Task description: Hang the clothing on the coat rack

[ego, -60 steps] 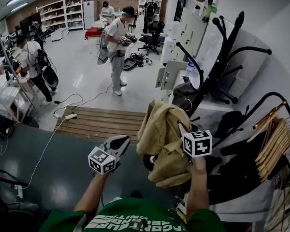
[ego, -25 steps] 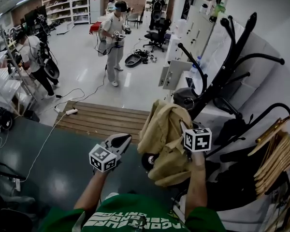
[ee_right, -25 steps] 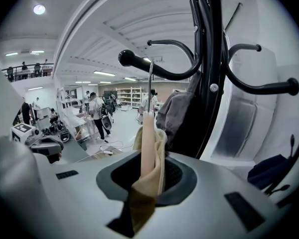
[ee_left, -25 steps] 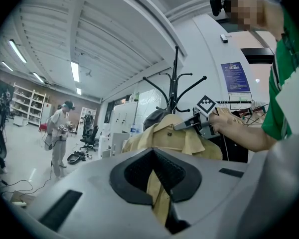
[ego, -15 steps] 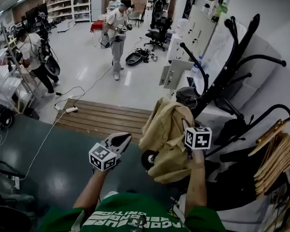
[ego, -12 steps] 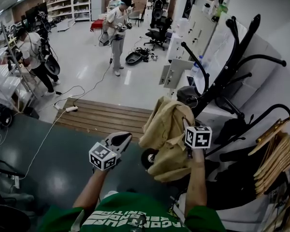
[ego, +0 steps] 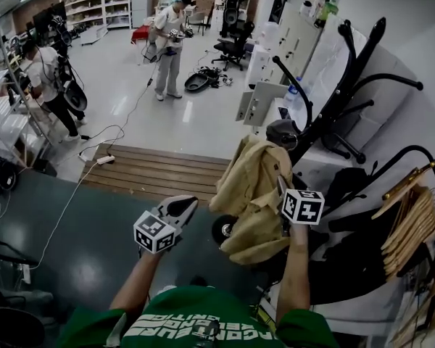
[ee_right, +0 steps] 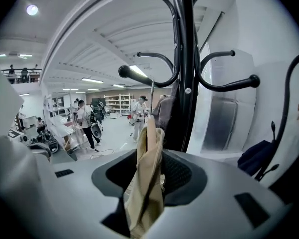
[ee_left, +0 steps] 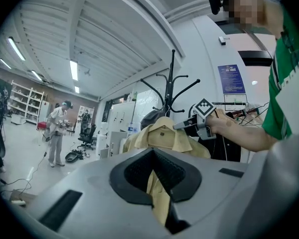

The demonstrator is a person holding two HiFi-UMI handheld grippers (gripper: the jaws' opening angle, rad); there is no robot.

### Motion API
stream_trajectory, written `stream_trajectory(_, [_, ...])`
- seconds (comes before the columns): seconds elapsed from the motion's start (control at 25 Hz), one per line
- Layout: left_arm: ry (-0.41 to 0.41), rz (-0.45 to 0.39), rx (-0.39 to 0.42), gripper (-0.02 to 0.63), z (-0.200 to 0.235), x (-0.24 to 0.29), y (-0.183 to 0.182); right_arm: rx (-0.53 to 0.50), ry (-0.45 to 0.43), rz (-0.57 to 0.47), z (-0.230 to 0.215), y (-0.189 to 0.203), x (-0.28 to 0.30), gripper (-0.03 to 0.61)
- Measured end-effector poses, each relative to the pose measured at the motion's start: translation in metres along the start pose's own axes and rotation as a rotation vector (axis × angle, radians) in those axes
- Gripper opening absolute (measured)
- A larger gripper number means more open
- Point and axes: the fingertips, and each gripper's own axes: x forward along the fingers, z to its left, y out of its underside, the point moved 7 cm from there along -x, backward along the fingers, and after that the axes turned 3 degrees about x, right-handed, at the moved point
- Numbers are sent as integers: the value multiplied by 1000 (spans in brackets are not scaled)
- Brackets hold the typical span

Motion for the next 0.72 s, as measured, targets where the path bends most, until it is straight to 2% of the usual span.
stream_trajectory(0.28, [43, 9, -3, 5, -19, -25, 0, 31, 37, -9, 14, 21, -45, 149])
stream_trajectory(0.48, [71, 14, -2, 5, -35, -50, 1, 44, 23, 5, 39, 46, -76, 144])
stream_trajectory(0.72, [95, 26, -15, 5, -59, -88, 19, 45, 10, -8, 75, 87, -115, 46])
